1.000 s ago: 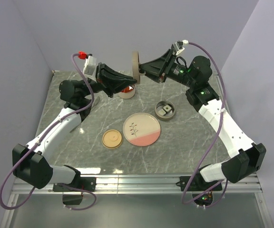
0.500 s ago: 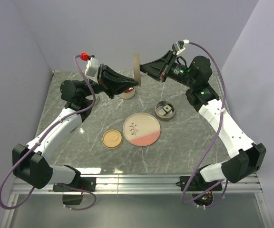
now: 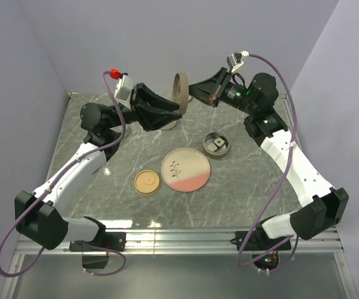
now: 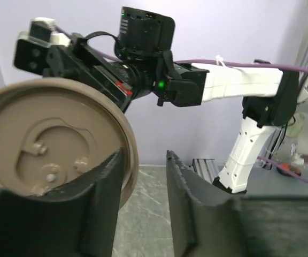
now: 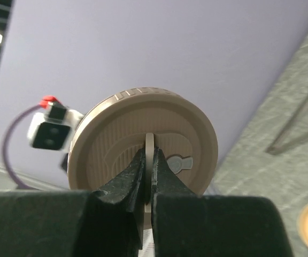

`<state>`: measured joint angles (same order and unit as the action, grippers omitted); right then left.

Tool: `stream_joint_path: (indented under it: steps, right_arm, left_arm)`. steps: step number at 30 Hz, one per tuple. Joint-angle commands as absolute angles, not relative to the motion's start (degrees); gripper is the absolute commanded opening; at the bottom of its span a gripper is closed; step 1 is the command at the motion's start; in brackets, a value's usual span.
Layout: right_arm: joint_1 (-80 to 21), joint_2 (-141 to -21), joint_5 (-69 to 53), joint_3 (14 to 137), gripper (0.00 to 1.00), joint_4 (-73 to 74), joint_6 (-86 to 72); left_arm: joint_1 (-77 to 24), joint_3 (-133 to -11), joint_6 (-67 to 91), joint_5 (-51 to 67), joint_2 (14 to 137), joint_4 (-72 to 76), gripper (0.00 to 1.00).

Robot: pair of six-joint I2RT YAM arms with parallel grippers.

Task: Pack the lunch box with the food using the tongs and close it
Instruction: Pass the lid of the lunch box from the left arm to the right, then put the lid back on the lunch box

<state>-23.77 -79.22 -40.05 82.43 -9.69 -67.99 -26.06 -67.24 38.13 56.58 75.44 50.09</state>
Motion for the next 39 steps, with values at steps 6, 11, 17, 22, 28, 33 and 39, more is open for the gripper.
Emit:
stream_joint_path:
  steps: [6, 11, 17, 22, 28, 33, 39]
  right_arm:
    - [-19.52, -78.31, -42.62, 89.29, 0.0, 6.75, -39.75]
    - [-19.25, -80.15, -40.53, 94.38, 0.0, 21.69, -18.07]
    - [-19.16, -85.25, -30.77, 99.65, 0.0, 35.58, -0.56]
    - [-19.25, -94.21, -23.58, 106.07, 0.0, 47.69, 10.0]
    - [-19.07, -102.56, -14.34, 109.34, 0.0, 53.0, 19.06]
    - [-18.9, -104.76, -11.78, 104.86, 0.0, 50.63, 21.27]
    - [-18.2, -106.17, -12.92, 99.76, 0.0, 46.94, 24.34]
  left_arm:
    - [-19.96, -71.02, 29.63, 48.96, 68.91, 25.96, 0.8]
    - [-14.95, -73.91, 22.87, 43.34, 66.88, 11.37, 0.99]
    - [-12.74, -83.13, 16.88, 34.57, 71.01, -12.6, 0.99]
    - [-11.69, -84.48, 13.37, 33.22, 72.6, -18.72, 0.99]
    - [-10.64, -81.56, 11.51, 32.17, 71.89, -19.86, 0.99]
    - [-9.58, -81.3, 10.9, 31.29, 72.59, -20.92, 0.99]
    - [-9.05, -80.51, 10.55, 30.24, 72.95, -21.45, 0.99]
